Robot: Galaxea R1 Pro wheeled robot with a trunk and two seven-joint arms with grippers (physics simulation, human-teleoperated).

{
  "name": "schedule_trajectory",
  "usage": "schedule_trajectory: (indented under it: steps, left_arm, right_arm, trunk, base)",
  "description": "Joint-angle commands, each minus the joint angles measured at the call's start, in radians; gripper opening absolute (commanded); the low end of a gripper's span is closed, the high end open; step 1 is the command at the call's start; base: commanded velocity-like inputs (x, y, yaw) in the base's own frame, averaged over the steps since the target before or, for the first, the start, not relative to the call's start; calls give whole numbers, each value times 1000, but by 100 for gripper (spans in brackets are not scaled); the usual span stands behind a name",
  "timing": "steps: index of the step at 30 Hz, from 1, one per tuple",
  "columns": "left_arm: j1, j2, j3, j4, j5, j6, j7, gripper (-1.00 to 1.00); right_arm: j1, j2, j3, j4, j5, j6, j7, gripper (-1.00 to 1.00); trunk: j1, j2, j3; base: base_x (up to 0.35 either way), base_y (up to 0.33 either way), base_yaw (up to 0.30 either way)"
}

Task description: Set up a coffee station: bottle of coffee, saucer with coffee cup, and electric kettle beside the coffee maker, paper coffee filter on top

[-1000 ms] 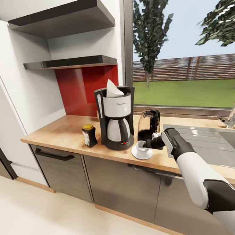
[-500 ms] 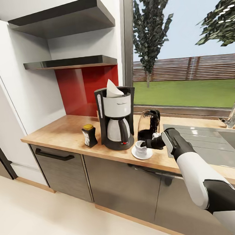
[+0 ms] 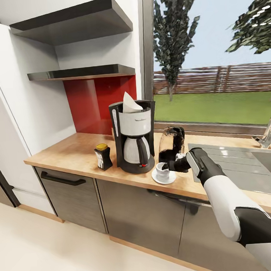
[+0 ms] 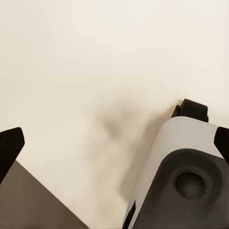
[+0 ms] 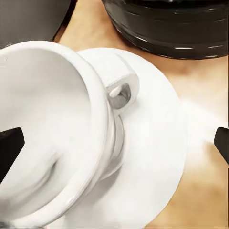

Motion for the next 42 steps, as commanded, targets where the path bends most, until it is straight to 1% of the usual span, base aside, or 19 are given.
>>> schedule_trajectory:
  steps: [1,14,21,22,24,32,42]
  left_arm:
    - [0,0,-8,-2,6,7,4,100]
    - [0,0,-8,-2,6,7,4,100]
    - [0,0,-9,-3,6,7,3,100]
    - [0,-11,-10,-3,5,7,4,100]
    - [0,-17,-10,-3,5,7,5,100]
    - [0,-20,-10,-3,4,7,4,100]
    - [0,-20,-10,-3,4,7,4,100]
  right_arm:
    - [-1,1,-6,-1,-2,5,-1,100]
    - [-1,1,-6,-1,-2,5,-1,100]
    - [-1,1,-6,-1,-2,5,-1,100]
    - [-1,0,-6,-1,-2,5,-1,100]
    - [-1,0,-6,-1,-2,5,-1,100]
    - [-1,0,-6,-1,-2,5,-1,100]
    - [-1,0,-6,-1,-2,5,-2,100]
  trunk:
    - [-4,7,3]
    - [-54,98,65]
    - [-54,98,75]
    - [-54,98,75]
    - [-54,98,75]
    - [-54,98,75]
    - [-54,98,79]
  base:
    - [0,0,0]
    - [0,0,0]
    - [0,0,0]
    - [-64,-80,0]
    - [-145,-167,0]
    - [-228,-200,6]
    - [-269,-178,247]
